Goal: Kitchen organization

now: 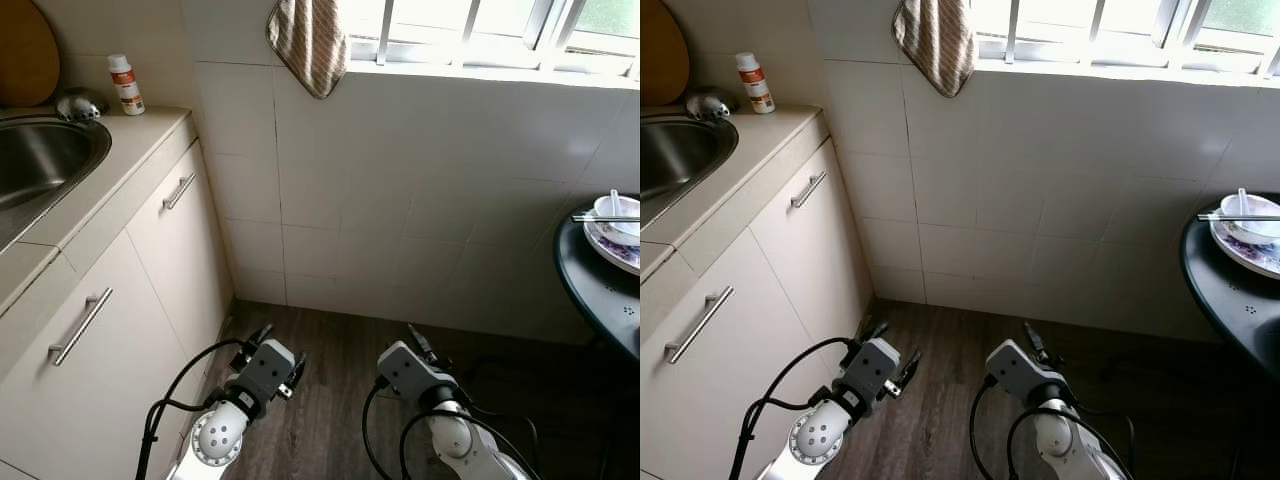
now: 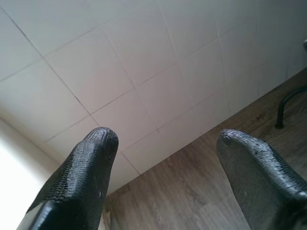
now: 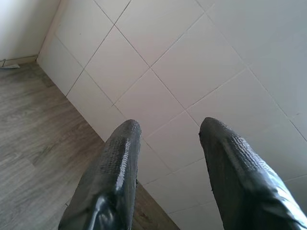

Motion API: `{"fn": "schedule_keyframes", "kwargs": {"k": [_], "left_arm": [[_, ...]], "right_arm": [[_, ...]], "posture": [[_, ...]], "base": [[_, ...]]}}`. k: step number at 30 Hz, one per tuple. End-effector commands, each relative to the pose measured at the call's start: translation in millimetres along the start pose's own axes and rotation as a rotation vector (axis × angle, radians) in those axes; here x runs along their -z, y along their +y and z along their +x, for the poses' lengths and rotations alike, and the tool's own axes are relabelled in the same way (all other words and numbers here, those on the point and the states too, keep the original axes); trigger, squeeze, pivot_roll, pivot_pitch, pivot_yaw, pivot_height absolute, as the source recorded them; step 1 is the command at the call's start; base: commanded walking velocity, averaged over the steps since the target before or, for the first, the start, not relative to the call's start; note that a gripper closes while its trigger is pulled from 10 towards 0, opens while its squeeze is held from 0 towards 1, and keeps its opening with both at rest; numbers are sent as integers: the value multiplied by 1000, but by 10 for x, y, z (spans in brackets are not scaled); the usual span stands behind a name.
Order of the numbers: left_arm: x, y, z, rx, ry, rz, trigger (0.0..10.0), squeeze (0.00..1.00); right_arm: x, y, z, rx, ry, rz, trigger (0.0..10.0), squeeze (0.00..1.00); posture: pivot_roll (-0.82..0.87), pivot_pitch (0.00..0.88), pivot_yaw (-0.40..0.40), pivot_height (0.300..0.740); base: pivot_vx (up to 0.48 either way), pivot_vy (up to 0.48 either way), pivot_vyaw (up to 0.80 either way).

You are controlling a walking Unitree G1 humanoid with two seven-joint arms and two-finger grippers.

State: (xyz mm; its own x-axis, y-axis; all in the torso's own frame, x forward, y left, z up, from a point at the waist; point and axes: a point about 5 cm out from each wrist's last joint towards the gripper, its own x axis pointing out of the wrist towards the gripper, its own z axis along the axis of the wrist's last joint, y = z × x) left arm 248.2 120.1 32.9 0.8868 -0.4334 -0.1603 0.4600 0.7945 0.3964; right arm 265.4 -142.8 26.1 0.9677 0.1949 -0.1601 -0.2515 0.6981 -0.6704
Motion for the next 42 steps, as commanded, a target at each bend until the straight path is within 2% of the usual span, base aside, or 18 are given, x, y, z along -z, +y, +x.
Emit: {"fn": "schedule_keyframes", "kwargs": {"k": [1,11,20,30,42], "left_arm": [[-4,-23,4,26,-6,16,10000,0],[-18,-46,11,38,-19,8,10000,0],[-33,-49,2,22,-33,-26,10000,0],[-47,-55,14,14,-41,-23,10000,0],[-55,-49,30,4,-43,-22,10000,0]], "right_arm": [[22,-37,-14,17,21,17,10000,0],[26,-61,-48,16,20,45,10000,0],[-46,-228,-28,98,-27,57,10000,0],[-53,-220,-27,84,-35,37,10000,0],[-90,-256,-21,93,-61,4,10000,0]], "posture": [[19,0,32,740],[10,0,32,740],[18,0,22,740],[24,0,16,740],[22,0,13,740]], "base": [[0,0,0],[0,0,0],[0,0,0],[0,0,0],[0,-443,0]]}}
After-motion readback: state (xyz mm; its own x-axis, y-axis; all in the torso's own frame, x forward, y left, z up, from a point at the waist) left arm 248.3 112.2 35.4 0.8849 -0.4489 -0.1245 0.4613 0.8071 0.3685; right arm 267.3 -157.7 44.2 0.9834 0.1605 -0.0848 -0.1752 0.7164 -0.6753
